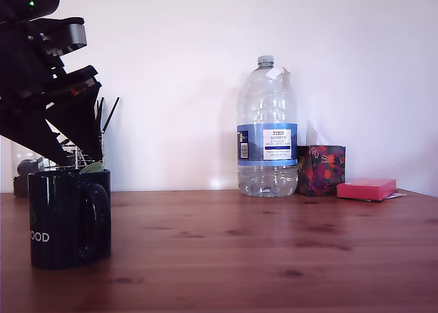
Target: Pick up the coffee capsules from the table one by one and drop them inside the nearest coffee cup
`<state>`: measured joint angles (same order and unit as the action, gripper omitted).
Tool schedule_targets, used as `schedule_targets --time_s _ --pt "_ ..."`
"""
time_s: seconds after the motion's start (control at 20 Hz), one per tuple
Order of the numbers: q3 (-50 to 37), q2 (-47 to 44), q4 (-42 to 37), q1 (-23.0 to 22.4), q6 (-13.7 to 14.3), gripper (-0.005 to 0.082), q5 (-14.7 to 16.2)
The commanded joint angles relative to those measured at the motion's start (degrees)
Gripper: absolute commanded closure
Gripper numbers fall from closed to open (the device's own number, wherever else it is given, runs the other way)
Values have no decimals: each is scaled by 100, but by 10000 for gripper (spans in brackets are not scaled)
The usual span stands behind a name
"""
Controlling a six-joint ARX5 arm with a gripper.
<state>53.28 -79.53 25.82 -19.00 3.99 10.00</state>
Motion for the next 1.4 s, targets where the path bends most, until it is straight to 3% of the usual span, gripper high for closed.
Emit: schedule_targets --time_s 0.0,0.25,0.3,0.5,0.95,1.35 --pt "-26 243 -140 -31 7 238 2" --pt "-470 942 -953 -28 2 769 7" --pt "-625 1104 -1182 -26 -15 790 7" --pt "-1423 1829 -2205 9 -116 789 2" --pt "-3064 2872 -3928 330 -723 788 22" --pt "-3825 3740 -4153 341 -1117 788 11"
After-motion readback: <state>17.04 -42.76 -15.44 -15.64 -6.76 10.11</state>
